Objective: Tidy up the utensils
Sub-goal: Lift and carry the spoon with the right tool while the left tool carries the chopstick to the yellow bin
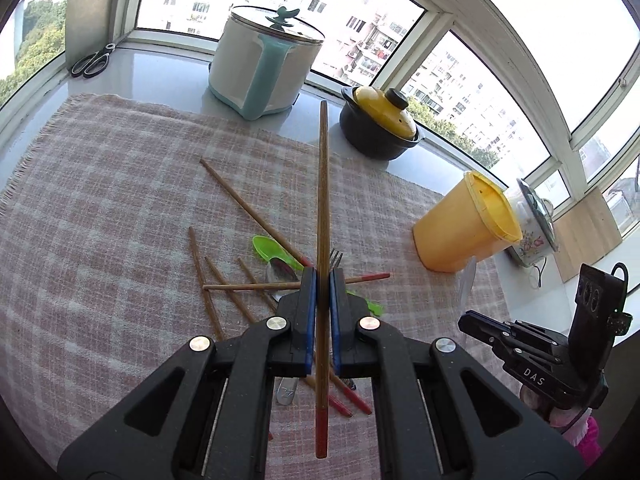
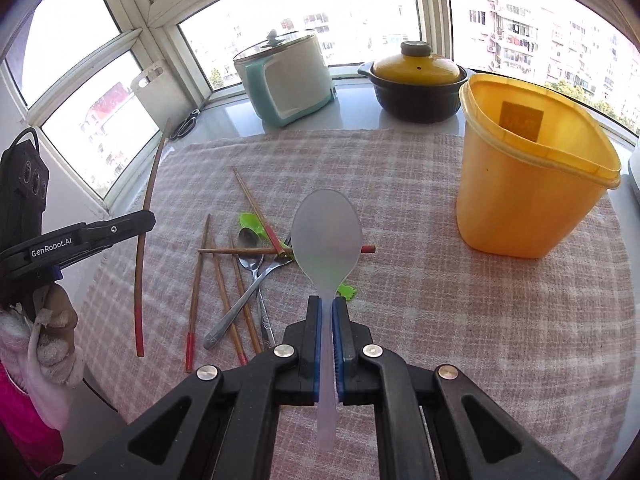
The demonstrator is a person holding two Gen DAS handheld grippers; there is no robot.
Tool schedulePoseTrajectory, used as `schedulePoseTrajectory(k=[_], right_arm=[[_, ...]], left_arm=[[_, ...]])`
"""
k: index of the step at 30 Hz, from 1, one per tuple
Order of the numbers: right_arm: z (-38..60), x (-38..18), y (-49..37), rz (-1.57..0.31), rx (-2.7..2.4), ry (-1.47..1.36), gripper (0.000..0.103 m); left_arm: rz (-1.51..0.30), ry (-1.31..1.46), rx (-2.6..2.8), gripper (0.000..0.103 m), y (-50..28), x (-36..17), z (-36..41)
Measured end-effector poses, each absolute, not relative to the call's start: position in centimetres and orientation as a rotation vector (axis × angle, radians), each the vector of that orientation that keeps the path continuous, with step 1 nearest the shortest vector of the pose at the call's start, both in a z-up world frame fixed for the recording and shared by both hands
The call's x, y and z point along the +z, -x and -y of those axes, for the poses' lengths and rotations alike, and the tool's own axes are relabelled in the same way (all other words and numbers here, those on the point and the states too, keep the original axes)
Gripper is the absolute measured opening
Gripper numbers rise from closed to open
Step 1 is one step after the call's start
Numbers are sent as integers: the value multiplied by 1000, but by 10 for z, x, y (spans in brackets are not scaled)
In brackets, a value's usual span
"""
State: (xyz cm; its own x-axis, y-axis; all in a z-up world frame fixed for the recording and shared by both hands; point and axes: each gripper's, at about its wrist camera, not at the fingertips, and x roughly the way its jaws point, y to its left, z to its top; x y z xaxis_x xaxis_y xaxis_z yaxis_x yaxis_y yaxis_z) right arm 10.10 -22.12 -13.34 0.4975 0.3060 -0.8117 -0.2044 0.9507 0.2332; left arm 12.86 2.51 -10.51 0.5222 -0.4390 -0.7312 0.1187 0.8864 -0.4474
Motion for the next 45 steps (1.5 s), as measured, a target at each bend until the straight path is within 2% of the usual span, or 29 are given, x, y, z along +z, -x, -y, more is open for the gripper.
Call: schedulePoseTrajectory(k=[11, 24, 33, 45], right_arm=[[278, -78, -102, -877, 333, -108, 2], [348, -35, -156, -774, 293, -121, 2], [378, -25, -200, -739, 243, -118, 2], [398, -39, -236, -743, 217, -121, 2]], left_arm=[[-870, 390, -384, 4, -139, -68, 48], [-776, 401, -425, 4, -190, -36, 128], [-737, 368, -438, 4, -232, -24, 177], [-757, 317, -439, 4, -265, -39, 230]])
